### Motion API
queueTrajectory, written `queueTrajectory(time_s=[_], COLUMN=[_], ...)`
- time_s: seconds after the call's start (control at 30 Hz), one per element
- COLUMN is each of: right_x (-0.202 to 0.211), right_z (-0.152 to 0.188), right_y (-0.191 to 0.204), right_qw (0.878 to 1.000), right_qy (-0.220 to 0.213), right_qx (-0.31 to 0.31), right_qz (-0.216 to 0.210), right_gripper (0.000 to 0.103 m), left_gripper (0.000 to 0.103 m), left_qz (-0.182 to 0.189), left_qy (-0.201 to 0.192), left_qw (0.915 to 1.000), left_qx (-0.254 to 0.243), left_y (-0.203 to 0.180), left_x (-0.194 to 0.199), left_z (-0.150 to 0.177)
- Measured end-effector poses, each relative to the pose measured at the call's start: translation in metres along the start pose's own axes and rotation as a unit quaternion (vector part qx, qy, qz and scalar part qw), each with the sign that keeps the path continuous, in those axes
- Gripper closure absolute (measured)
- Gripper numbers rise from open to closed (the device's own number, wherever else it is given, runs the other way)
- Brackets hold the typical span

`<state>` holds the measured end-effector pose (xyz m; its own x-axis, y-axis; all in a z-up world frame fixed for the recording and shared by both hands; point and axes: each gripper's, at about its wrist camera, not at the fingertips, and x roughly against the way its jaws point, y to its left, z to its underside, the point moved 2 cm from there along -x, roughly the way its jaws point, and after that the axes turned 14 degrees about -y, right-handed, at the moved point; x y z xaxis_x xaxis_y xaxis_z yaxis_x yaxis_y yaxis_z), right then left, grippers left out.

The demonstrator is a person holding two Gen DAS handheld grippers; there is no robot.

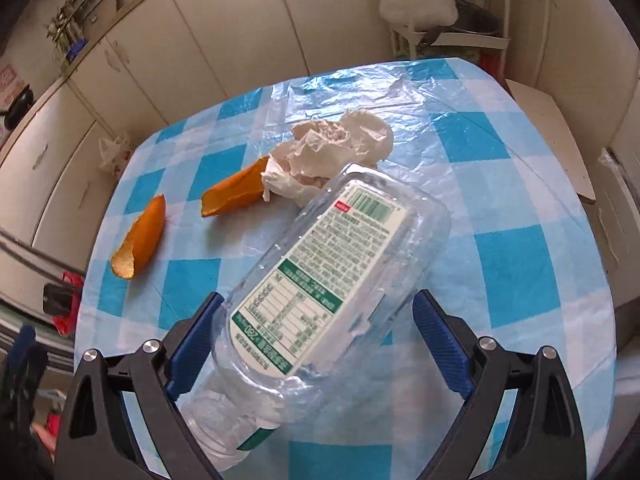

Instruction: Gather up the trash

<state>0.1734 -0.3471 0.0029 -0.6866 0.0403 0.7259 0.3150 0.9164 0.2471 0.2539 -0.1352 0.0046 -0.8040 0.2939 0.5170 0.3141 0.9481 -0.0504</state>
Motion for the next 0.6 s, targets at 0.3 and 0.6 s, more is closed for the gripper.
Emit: queueTrajectory(time_s=[0.3,0.6], right_x=[0.019,0.062], right_z=[0.004,0.045], right_y=[-0.026,-0.013], right_qw=[0.99,0.981], right_qy=[0.054,0.061], right_qx=[0.088,0.125], right_qz=[-0.096,-0.139], right_gripper=[0.027,0.043], left_gripper=[0.021,0.087], left_qz=[-0.018,0.03], left_qy=[0.055,0.074], left_qw=[0.9957,0.9968], left_qx=[-0.072,-0.008], left_y=[-0.053,-0.046], left_x=[-0.106,-0.075], left_z=[-0.011,0.017])
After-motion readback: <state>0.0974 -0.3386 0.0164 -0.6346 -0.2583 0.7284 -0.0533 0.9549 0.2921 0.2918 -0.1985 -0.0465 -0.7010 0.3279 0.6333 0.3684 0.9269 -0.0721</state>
